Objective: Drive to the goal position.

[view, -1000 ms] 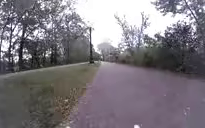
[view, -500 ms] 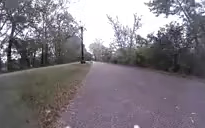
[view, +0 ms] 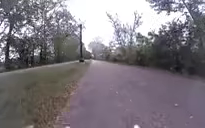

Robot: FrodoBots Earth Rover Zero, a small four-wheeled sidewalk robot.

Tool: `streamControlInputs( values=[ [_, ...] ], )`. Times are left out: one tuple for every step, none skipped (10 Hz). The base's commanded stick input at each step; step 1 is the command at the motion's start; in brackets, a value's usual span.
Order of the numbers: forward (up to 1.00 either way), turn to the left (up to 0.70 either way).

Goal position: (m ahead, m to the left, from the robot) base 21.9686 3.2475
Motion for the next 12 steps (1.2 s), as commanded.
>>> streamControlInputs(
  values=[
    [0.70, 0.00],
    [0.70, 0.00],
    [0.70, 0.00],
    [0.70, 0.00],
    [0.70, 0.00],
    [0.70, 0.00],
    [0.70, 0.00],
    [0.70, 0.00],
    [0.70, 0.00],
    [0.70, 0.00],
    [0.70, 0.00],
    [0.70, 0.00]
  ],
)
